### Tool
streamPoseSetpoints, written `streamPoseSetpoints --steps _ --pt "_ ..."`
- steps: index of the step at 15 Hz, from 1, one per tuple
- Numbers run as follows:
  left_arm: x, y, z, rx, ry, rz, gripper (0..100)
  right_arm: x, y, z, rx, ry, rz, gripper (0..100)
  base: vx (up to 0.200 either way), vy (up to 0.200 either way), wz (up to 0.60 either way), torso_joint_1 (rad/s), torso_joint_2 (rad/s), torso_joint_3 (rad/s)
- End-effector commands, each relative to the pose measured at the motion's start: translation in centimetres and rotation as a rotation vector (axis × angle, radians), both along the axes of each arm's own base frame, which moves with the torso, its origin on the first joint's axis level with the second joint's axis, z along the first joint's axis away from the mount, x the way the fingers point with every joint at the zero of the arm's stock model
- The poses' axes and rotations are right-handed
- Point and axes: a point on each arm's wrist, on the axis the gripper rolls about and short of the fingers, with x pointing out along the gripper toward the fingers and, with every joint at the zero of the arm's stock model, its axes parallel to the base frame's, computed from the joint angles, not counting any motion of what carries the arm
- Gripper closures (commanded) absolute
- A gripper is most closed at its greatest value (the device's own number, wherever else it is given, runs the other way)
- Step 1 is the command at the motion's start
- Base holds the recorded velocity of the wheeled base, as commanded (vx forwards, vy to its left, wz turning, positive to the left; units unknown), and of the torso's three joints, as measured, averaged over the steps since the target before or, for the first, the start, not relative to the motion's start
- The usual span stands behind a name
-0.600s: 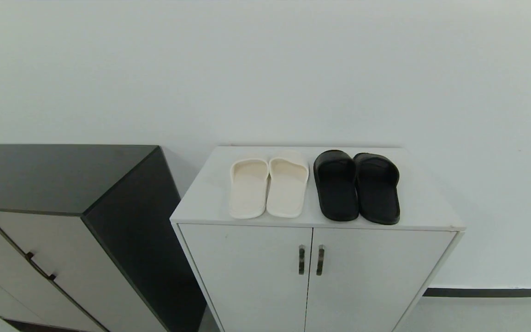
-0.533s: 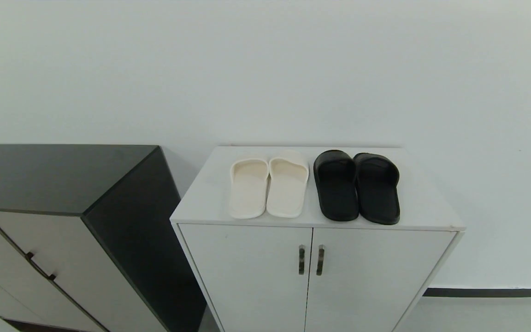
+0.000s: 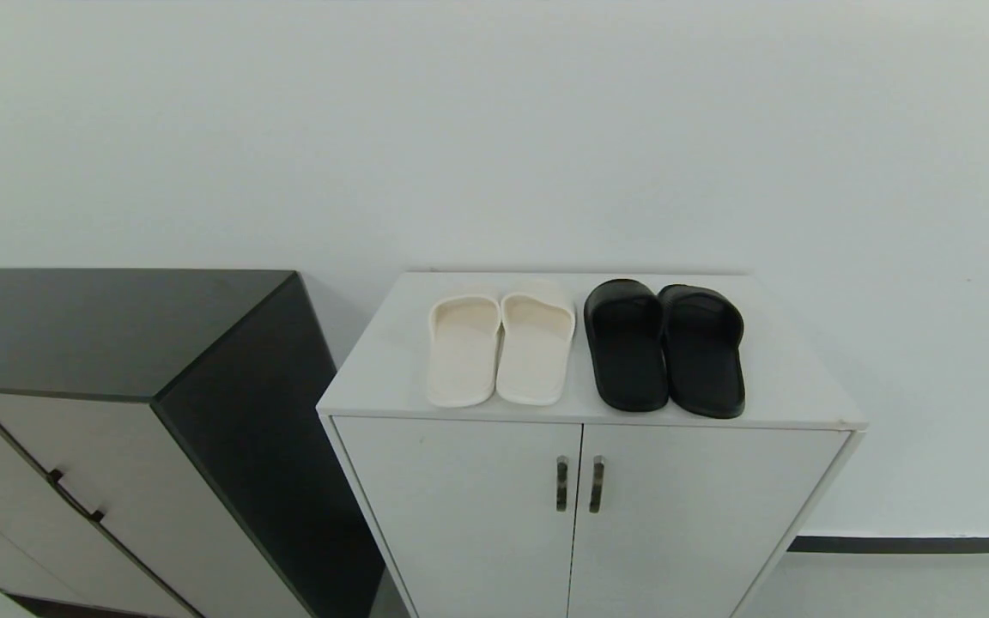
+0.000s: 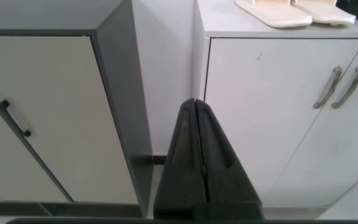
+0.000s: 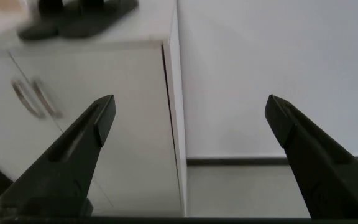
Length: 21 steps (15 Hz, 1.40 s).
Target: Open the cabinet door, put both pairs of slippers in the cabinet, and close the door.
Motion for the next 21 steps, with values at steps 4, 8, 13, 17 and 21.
streamPoseSetpoints --steps 4,8,13,17,21 --pt "0.0 0.0 0.0 0.001 0.0 0.001 100 3.9 0.1 11.6 0.117 0.07 0.057 0 0.0 0.0 0.0 0.0 0.0 0.0" --pt "0.0 0.0 0.0 0.002 0.0 0.001 100 15.2 3.2 12.3 0.099 0.228 0.215 0 0.0 0.0 0.0 0.0 0.0 0.0" --pt "0.0 0.0 0.0 0.002 0.0 0.001 100 20.5 12.2 14.8 0.155 0.21 0.248 0 0.0 0.0 0.0 0.0 0.0 0.0" --pt "0.0 0.0 0.0 0.002 0.001 0.001 100 23.2 16.5 15.2 0.133 0.204 0.211 0 0.0 0.0 0.0 0.0 0.0 0.0" --pt "0.0 0.0 0.0 0.002 0.0 0.001 100 26.5 19.5 14.1 0.103 0.212 0.119 0 0.0 0.0 0.0 0.0 0.0 0.0"
